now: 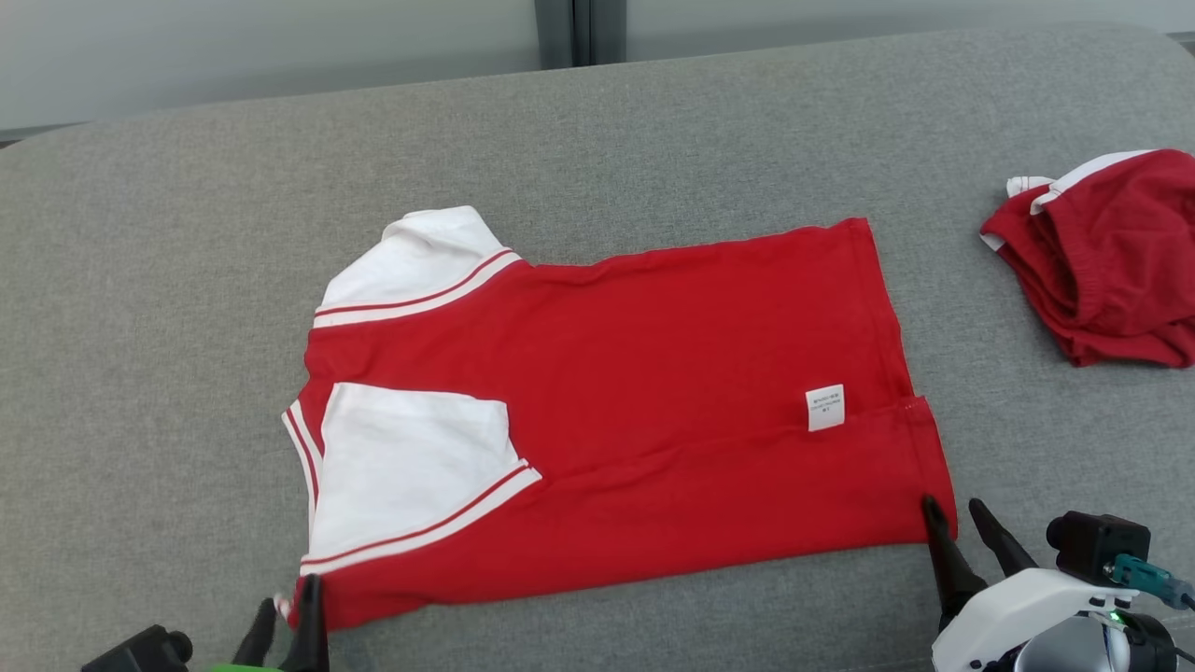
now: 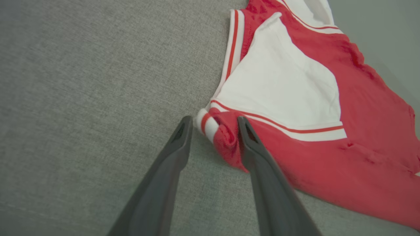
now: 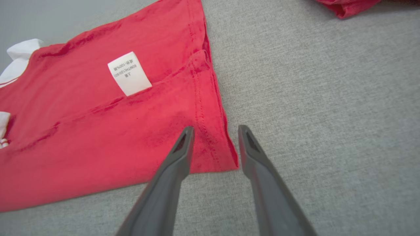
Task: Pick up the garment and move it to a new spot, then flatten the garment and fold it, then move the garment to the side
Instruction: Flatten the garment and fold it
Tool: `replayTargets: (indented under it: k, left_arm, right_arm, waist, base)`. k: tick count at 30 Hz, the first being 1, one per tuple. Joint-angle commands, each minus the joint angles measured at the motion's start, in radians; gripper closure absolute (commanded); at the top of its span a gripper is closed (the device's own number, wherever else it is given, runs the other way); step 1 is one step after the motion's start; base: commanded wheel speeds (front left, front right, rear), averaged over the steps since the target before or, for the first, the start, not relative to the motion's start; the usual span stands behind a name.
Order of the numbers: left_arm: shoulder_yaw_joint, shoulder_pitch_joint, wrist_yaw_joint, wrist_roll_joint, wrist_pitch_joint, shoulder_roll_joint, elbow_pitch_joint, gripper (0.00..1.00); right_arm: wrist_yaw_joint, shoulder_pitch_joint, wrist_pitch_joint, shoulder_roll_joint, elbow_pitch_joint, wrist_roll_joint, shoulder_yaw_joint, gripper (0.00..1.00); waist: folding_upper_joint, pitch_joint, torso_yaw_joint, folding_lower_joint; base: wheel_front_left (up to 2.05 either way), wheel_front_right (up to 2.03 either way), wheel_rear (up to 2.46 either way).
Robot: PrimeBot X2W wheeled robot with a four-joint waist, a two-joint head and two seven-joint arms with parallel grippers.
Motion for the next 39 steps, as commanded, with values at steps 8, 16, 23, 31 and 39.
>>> replayTargets:
  k: [8, 16, 23, 31, 39]
  left_arm:
    - [-0.008, -0.129, -0.02, 0.067, 0.018, 0.099, -0.04, 0.0]
    - [-0.11, -0.464, -0.095, 0.147, 0.164, 0.204, 0.067, 0.0]
    - [-0.145, -0.789, -0.161, 0.162, 0.289, 0.287, 0.254, 0.0]
    - [-0.202, -0.989, -0.214, 0.11, 0.429, 0.348, 0.382, 0.0]
    - [-0.229, -1.02, -0.224, 0.034, 0.519, 0.421, 0.405, 0.0]
  right_arm:
    - [-0.002, -0.026, -0.015, -0.003, -0.032, -0.029, -0.009, 0.0]
    - [-0.002, -0.112, 0.019, -0.003, -0.1, -0.077, 0.019, 0.0]
    - [-0.002, -0.245, 0.03, -0.003, -0.099, -0.093, 0.094, 0.0]
    - [-0.002, -0.371, 0.003, -0.002, -0.054, -0.104, 0.152, 0.0]
    - [-0.002, -0.455, -0.036, -0.002, -0.017, -0.1, 0.183, 0.0]
  waist:
    - [0.0, -0.019, -0.016, 0.0]
    - [0.0, 0.019, -0.021, 0.0]
    - [0.0, 0.12, -0.075, 0.0]
    - [0.0, 0.226, -0.135, 0.0]
    - [0.0, 0.3, -0.175, 0.0]
  base:
    - [0.0, 0.0, 0.0]
    - [0.0, 0.0, 0.0]
    - [0.0, 0.0, 0.0]
    - [0.0, 0.0, 0.0]
    - [0.0, 0.0, 0.0]
